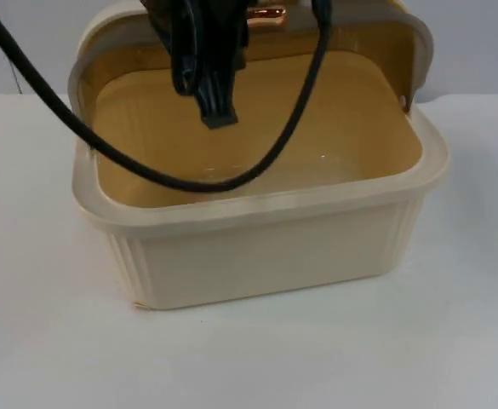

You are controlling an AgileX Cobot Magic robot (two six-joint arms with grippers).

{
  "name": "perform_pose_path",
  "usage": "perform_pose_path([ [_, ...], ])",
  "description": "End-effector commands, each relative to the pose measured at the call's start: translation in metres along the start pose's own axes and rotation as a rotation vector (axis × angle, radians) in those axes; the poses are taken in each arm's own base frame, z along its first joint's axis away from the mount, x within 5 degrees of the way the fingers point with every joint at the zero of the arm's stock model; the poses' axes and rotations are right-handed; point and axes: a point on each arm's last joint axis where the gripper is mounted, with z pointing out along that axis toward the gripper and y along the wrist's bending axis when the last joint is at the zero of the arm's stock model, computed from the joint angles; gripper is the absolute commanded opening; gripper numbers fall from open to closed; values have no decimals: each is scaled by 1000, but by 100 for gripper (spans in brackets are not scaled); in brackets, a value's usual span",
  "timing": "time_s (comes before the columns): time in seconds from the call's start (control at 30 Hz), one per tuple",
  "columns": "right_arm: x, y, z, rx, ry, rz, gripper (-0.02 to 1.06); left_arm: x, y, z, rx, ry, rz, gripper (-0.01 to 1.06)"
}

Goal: Open the box lid with the left hand, place the block into the box with the right hand, then close the box lid with the left hand.

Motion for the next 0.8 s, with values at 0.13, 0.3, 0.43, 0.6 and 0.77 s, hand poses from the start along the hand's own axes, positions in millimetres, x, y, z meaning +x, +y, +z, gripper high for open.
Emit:
perform_pose_path([
  [0.13,1,-1,-1,6,-2,0,105,3,10,-3,6,-19,-106,0],
  [0.3,5,0,2,4,8,-1,105,1,14,-6,-11,-47,-281,0],
  [0.43,8,0,4,3,16,-1,105,-1,16,-18,-10,-69,-332,0],
  [0.6,7,1,4,-1,12,3,105,-6,21,-49,0,-166,-430,0],
  [0.77,7,1,4,-5,6,8,105,-9,30,-87,-20,-298,-542,0],
])
